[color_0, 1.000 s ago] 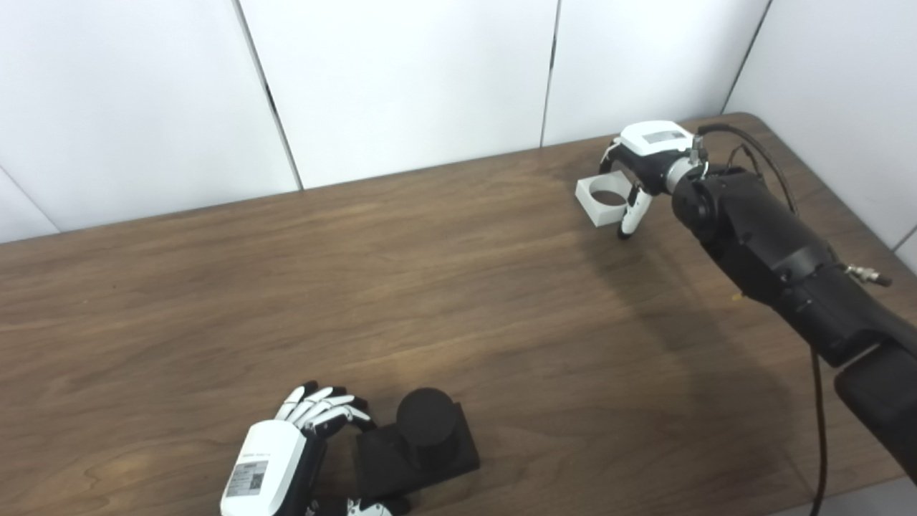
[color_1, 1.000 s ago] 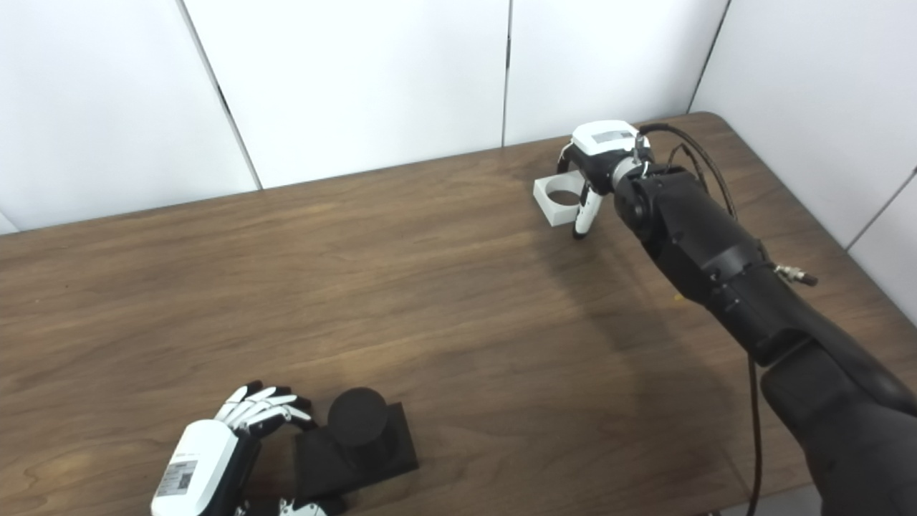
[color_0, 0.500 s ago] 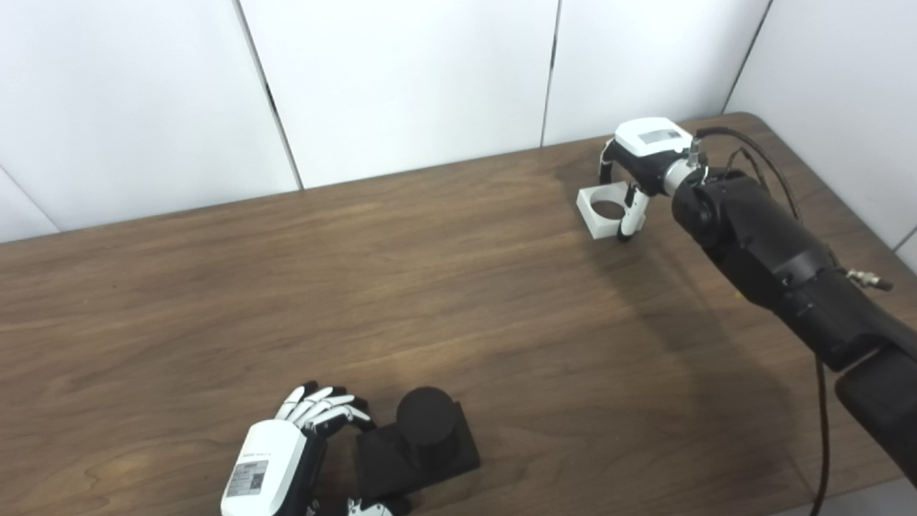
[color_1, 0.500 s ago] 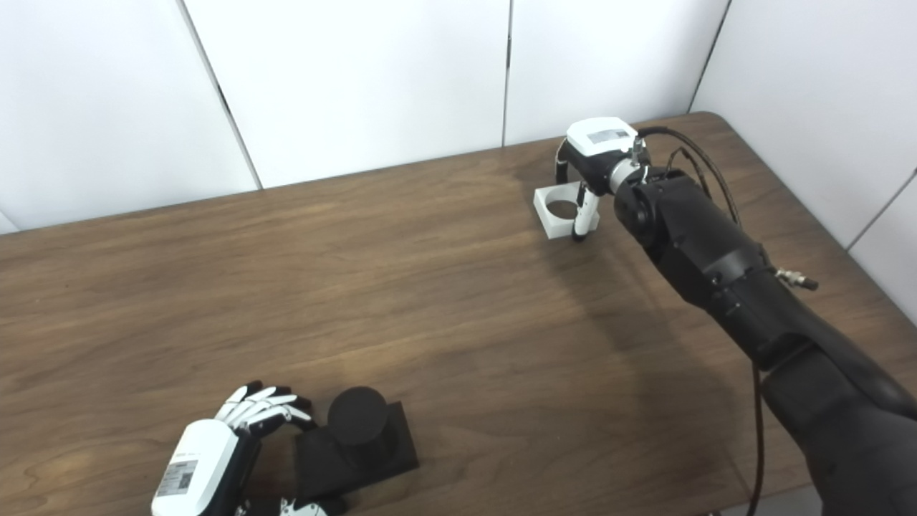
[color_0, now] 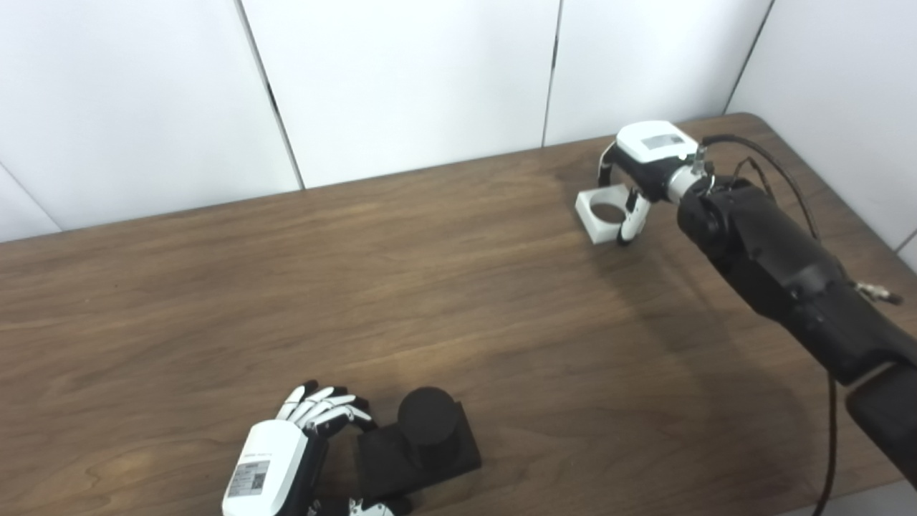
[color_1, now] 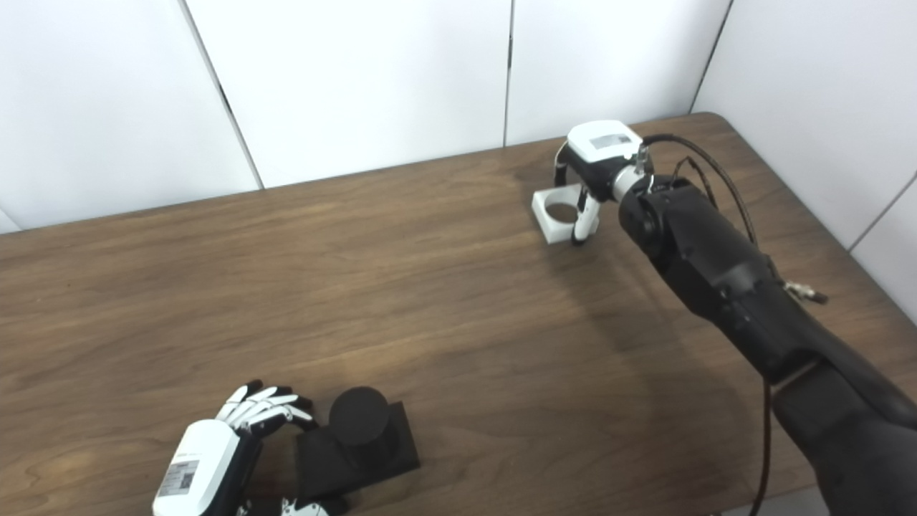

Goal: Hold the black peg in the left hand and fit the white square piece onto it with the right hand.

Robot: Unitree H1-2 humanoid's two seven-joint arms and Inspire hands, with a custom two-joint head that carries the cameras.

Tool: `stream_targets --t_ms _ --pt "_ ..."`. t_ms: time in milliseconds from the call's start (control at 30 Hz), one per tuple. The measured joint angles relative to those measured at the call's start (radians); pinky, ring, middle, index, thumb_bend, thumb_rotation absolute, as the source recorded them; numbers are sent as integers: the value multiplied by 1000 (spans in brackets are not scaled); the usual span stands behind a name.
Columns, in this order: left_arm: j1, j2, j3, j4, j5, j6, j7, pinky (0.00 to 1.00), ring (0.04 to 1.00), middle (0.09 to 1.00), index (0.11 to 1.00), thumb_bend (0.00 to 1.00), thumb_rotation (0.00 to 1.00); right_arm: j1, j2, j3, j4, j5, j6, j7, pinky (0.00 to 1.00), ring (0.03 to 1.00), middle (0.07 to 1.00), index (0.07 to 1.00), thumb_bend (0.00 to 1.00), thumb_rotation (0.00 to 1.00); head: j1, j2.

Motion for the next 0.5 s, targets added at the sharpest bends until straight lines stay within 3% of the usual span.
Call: stream_targets --t_ms 300,500 --pt "2 -7 -2 -1 12 0 0 917 828 741 485 521 45 37 5 -16 -440 -17 2 194 1000 957 841 485 524 134 34 9" --pt "5 -18 -7 -11 23 21 -6 922 831 746 485 521 45 38 54 -30 -610 -10 22 329 986 947 834 485 524 134 64 28"
